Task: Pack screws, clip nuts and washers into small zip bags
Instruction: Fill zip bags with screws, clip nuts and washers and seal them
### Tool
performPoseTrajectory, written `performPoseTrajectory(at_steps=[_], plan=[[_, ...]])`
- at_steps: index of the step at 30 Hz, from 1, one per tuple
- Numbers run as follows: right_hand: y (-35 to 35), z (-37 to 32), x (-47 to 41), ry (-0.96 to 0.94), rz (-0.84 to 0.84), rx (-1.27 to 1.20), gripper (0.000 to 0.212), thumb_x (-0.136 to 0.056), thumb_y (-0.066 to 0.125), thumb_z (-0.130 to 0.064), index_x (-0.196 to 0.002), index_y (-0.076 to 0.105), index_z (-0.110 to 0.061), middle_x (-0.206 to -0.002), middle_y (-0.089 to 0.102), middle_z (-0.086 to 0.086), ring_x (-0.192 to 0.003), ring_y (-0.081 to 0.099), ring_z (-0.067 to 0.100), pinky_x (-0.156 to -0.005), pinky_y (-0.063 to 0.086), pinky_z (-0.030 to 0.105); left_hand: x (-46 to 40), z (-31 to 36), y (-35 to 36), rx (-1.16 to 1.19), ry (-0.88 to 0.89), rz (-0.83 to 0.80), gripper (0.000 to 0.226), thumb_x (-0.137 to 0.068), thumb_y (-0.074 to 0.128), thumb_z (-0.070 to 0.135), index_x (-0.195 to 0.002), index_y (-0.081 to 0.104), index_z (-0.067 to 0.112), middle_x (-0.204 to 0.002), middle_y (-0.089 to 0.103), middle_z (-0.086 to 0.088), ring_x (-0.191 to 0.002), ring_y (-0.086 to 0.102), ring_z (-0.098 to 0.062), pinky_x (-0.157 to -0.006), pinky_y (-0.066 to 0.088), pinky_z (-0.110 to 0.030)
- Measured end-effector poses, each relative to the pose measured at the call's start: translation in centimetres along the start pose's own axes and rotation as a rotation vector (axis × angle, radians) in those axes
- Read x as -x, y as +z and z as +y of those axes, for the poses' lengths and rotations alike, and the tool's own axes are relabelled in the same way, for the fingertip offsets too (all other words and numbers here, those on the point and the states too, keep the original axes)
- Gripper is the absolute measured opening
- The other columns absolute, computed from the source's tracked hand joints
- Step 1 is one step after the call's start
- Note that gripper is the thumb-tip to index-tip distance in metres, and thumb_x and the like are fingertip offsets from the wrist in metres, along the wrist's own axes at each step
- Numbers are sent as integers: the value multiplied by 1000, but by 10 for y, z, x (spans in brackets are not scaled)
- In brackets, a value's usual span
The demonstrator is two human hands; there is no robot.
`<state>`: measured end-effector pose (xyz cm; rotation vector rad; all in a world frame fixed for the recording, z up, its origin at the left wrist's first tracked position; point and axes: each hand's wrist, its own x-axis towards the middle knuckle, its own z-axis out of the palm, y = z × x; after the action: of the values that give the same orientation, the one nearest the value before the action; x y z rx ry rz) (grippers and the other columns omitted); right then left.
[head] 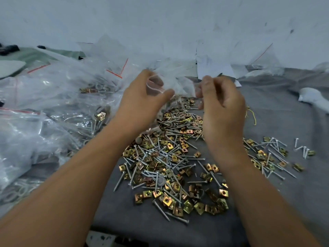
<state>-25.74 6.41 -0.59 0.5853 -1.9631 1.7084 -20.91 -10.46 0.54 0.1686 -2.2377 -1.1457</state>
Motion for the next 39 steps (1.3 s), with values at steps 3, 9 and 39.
performPoseTrajectory(at_steps=[3,9,39], plan=[[2,11,8,-52,-322,296,22,-101,63,-43,-94,75,-25,-81,70,-13,-74,62,2,-65,46,23,-6,-2,-8,148,-121,171,30,-97,74,35,-113,63,13,-107,71,-1,-86,68,0,-68,52,-22],[29,13,27,-200,-637,677,20,-96,69,-45,-107,78,-31,-102,60,-4,-100,57,19,-83,54,36,-11,-1,-16,290,-169,331,24,-96,75,32,-103,60,14,-108,73,-22,-102,70,-33,-95,56,-47],[45,19,34,-443,-759,758,34,-101,64,-23,-130,63,-41,-117,58,-9,-114,50,17,-99,41,38,-10,3,-14,283,-191,330,25,-94,76,34,-102,62,16,-103,75,-12,-99,71,-27,-90,56,-42]])
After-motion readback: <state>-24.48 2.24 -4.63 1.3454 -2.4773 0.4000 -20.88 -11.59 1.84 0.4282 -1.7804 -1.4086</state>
